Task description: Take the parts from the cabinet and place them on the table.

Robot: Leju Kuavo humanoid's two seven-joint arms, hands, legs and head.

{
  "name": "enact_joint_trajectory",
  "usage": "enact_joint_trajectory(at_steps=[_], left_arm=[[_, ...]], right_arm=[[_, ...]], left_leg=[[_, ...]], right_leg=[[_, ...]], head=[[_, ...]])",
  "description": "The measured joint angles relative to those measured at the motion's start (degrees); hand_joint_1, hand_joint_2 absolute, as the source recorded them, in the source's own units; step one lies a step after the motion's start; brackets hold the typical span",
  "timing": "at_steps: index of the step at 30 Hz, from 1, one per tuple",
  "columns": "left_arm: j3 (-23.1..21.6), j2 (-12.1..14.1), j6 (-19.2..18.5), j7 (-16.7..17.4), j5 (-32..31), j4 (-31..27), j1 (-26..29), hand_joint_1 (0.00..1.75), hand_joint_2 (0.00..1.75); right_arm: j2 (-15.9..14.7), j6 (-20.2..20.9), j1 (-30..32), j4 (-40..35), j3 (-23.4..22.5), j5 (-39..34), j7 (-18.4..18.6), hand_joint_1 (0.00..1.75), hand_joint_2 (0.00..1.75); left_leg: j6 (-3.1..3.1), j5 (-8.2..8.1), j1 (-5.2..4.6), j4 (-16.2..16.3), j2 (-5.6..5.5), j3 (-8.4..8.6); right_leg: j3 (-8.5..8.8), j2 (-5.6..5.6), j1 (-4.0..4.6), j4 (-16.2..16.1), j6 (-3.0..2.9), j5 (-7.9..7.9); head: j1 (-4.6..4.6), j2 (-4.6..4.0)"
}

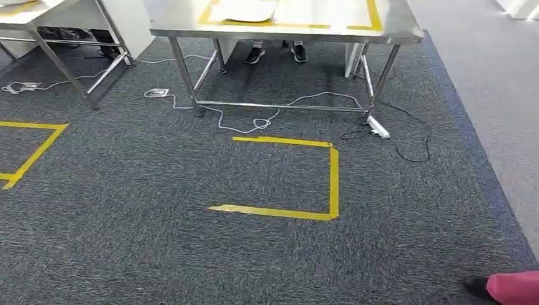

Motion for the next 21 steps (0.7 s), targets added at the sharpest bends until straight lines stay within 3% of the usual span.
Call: enact_joint_trajectory(at_steps=[2, 3, 4, 5, 6, 7, 9, 10, 11, 13, 14, 15, 16, 17, 18, 19, 20, 21], left_arm=[[0.0, 0.0, -0.1, 0.0, 0.0, 0.0, 0.1, 0.00, 0.00], [0.0, 0.1, -0.1, 0.0, 0.0, 0.0, 0.2, 0.00, 0.00], [0.2, 0.1, -0.1, 0.1, 0.0, 0.0, 0.1, 0.00, 0.00], [0.2, 0.0, -0.1, 0.1, 0.0, 0.0, 0.0, 0.00, 0.00], [0.1, 0.0, -0.1, 0.2, 0.0, 0.0, -0.1, 0.00, 0.00], [0.2, 0.0, -0.1, 0.2, 0.0, 0.0, -0.1, 0.00, 0.00], [0.1, 0.0, -0.1, 0.2, 0.1, 0.0, -0.3, 0.00, 0.00], [0.1, 0.0, -0.1, 0.2, 0.3, 0.0, -0.3, 0.00, 0.00], [0.1, 0.0, -0.1, 0.2, 0.3, 0.0, -0.2, 0.00, 0.00], [0.1, 0.0, -0.3, 0.5, 0.4, 0.0, 0.2, 0.00, 0.00], [0.1, 0.0, -0.3, 0.7, 0.5, 0.0, 0.3, 0.00, 0.00], [0.1, 0.0, -0.3, 0.8, 0.5, 0.0, 0.5, 0.00, 0.00], [0.1, 0.0, -0.3, 0.8, 0.5, 0.0, 0.5, 0.00, 0.00], [0.1, 0.0, -0.5, 0.8, 0.5, 0.0, 0.6, 0.00, 0.00], [0.1, 0.0, -0.5, 1.0, 0.8, 0.0, 0.7, 0.00, 0.00], [0.1, 0.1, -0.5, 1.2, 1.0, -0.1, 0.9, 0.00, 0.00], [0.0, 0.1, -0.5, 1.3, 1.1, -0.2, 1.0, 0.00, 0.00], [-0.3, 0.0, -0.4, 1.9, 1.4, -0.4, 1.2, 0.00, 0.00]], right_arm=[[0.0, 0.0, 0.0, 0.0, -0.1, 0.0, 0.0, 0.00, 0.00], [0.0, 0.0, 0.0, 0.1, -0.1, 0.0, -0.1, 0.00, 0.00], [0.0, 0.1, -0.1, 0.2, -0.1, 0.0, -0.1, 0.00, 0.00], [0.0, 0.1, -0.1, 0.2, -0.1, 0.0, -0.2, 0.00, 0.00], [0.0, 0.1, 0.1, 0.1, -0.2, 0.0, -0.1, 0.00, 0.00], [0.0, 0.1, 0.2, 0.1, -0.2, 0.0, -0.2, 0.00, 0.00], [0.0, 0.1, 0.2, 0.0, -0.4, 0.0, -0.1, 0.00, 0.00], [0.0, 0.1, 0.1, 0.0, -0.4, 0.0, -0.3, 0.00, 0.00], [0.0, 0.1, 0.1, 0.0, -0.5, 0.0, -0.2, 0.00, 0.00], [0.0, 0.1, 0.2, 0.0, -0.5, 0.0, -0.2, 0.00, 0.00], [0.0, 0.1, 0.2, 0.0, -0.6, 0.0, -0.2, 0.00, 0.00], [0.0, 0.1, 0.3, 0.0, -0.6, 0.0, -0.2, 0.00, 0.00], [0.0, 0.1, 0.3, 0.0, -0.7, 0.0, -0.2, 0.00, 0.00], [0.0, 0.1, 0.3, 0.0, -0.7, 0.0, -0.2, 0.00, 0.00], [0.0, 0.1, 0.2, -0.1, -0.7, 0.0, -0.2, 0.00, 0.00], [0.1, 0.1, 0.1, 0.0, -0.7, 0.0, -0.2, 0.00, 0.00], [0.1, 0.2, 0.0, -0.1, -0.7, 0.0, -0.2, 0.00, 0.00], [0.1, 0.2, -0.2, -0.3, -0.7, 0.0, -0.1, 0.00, 0.00]], left_leg=[[-1.20, -1.05, 0.76, 0.0, -0.04, 1.62], [-1.90, -1.65, 0.76, 0.0, 0.05, 2.25], [-2.36, -2.08, 0.71, 0.5, 0.00, 2.41], [-2.75, -2.52, 0.51, 0.4, 0.02, 2.25], [-3.01, -2.66, 0.56, 0.5, 0.05, 3.12], [-3.24, -2.41, 0.66, 1.1, 0.01, 3.19], [-3.69, 0.07, 0.87, 8.1, -0.06, -0.52], [-3.82, 0.40, 0.85, 12.9, -0.06, -3.74], [-3.85, -0.50, 0.77, 17.3, -0.06, -7.44], [-3.55, -6.00, 0.56, 20.8, -0.06, -12.30], [-3.26, -8.86, 0.42, 20.5, -0.07, -13.78], [-2.81, -10.33, 0.19, 19.1, -0.10, -14.62], [-2.27, -9.48, -0.13, 16.6, -0.10, -14.80], [-1.59, -6.74, -0.45, 13.8, -0.15, -14.75], [-0.33, 0.68, -1.03, 9.7, -0.16, -14.64], [0.27, 6.28, -2.03, 6.9, -0.57, -14.90], [0.57, 4.65, -1.95, 7.4, -1.77, -14.37], [-0.12, 5.20, -1.71, 7.7, -1.50, -13.65]], right_leg=[[4.31, -0.12, -0.76, -9.9, 0.86, 6.07], [5.56, 0.02, -0.77, -11.8, 1.53, 5.98], [5.36, -0.28, -0.29, -12.9, 0.41, 3.41], [6.22, -0.05, -0.24, -12.2, -1.20, 3.43], [5.83, -0.07, -0.22, -12.2, -1.89, 3.13], [6.01, 0.01, -0.21, -12.1, -2.33, 2.87], [8.42, -0.08, -0.27, -12.7, -3.25, 2.19], [9.30, -0.03, -0.15, -13.1, -3.42, 1.86], [10.26, 0.00, 0.01, -13.7, -3.82, 1.48], [12.49, 0.27, 0.19, -14.9, -3.81, 0.68], [13.74, 0.57, 0.30, -15.4, -3.81, 0.13], [14.81, 0.77, 0.43, -15.9, -3.82, -0.60], [16.11, 0.86, 0.60, -16.3, -3.86, -1.36], [17.35, 0.82, 0.85, -16.6, -3.88, -2.02], [18.54, 0.76, 0.90, -16.9, -3.94, -2.93], [19.68, 1.10, 1.36, -16.8, -3.61, -3.88], [20.49, 1.30, 1.59, -16.9, -3.40, -5.06], [21.50, 1.56, 1.75, -17.1, -3.56, -6.17]], head=[[0.02, 0.00], [0.07, 0.00], [0.70, 0.00], [0.72, 0.02], [-0.07, 0.02], [-0.09, 0.02], [-0.33, 0.00], [-0.77, 0.02], [-0.85, 0.00], [-1.05, 0.02], [-1.14, 0.02], [-1.18, 0.02], [-1.27, 0.02], [-1.38, 0.02], [-1.51, 0.02], [-1.40, 0.02], [-1.43, 0.02], [-1.37, 0.02]])
